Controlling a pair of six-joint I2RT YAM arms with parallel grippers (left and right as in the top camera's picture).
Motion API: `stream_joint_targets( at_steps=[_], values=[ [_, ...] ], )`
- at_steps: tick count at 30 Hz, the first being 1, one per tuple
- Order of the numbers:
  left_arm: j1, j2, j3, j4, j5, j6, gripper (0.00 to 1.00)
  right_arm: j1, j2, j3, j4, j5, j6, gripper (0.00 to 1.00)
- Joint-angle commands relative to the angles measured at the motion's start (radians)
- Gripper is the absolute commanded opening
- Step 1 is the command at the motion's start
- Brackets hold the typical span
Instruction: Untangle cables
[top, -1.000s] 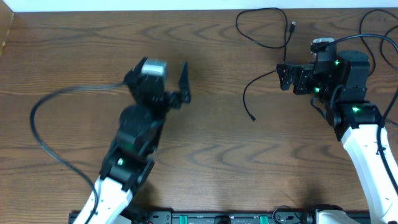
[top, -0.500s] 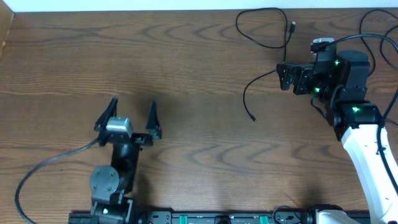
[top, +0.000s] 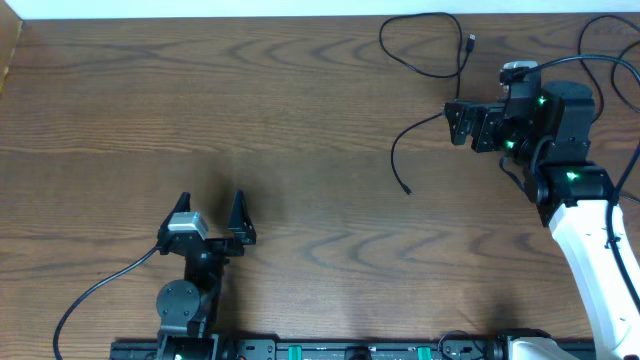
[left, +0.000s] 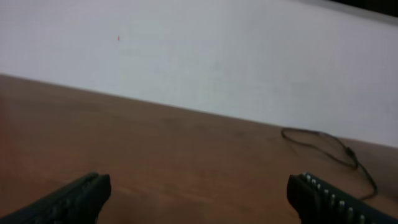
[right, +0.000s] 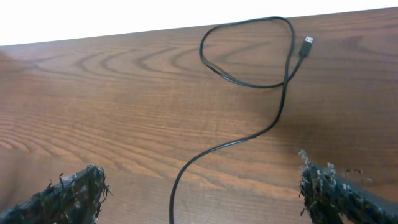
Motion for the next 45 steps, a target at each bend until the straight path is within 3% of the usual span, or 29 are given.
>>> stream_joint_targets(
  at_steps=[1,8,20,45],
  values=[
    [0.006,-0.049,-0.002,-0.074,0.015,-0.015,0.96,0.006,-0.005,0.001,0.000,-0.005,0.007,0.99],
    [0.007,-0.095,-0.002,-0.272,0.015,0.008,0.96,0.006,-0.005,0.001,0.000,-0.005,0.007,0.99],
    [0.028,-0.095,-0.002,-0.272,0.024,0.125,0.96,0.006,-0.005,0.001,0.000,-0.005,0.007,0.99],
    [0.028,-0.092,-0.002,-0.270,0.011,0.154,0.96,0.006,-0.005,0.001,0.000,-0.005,0.007,0.99]
  ],
)
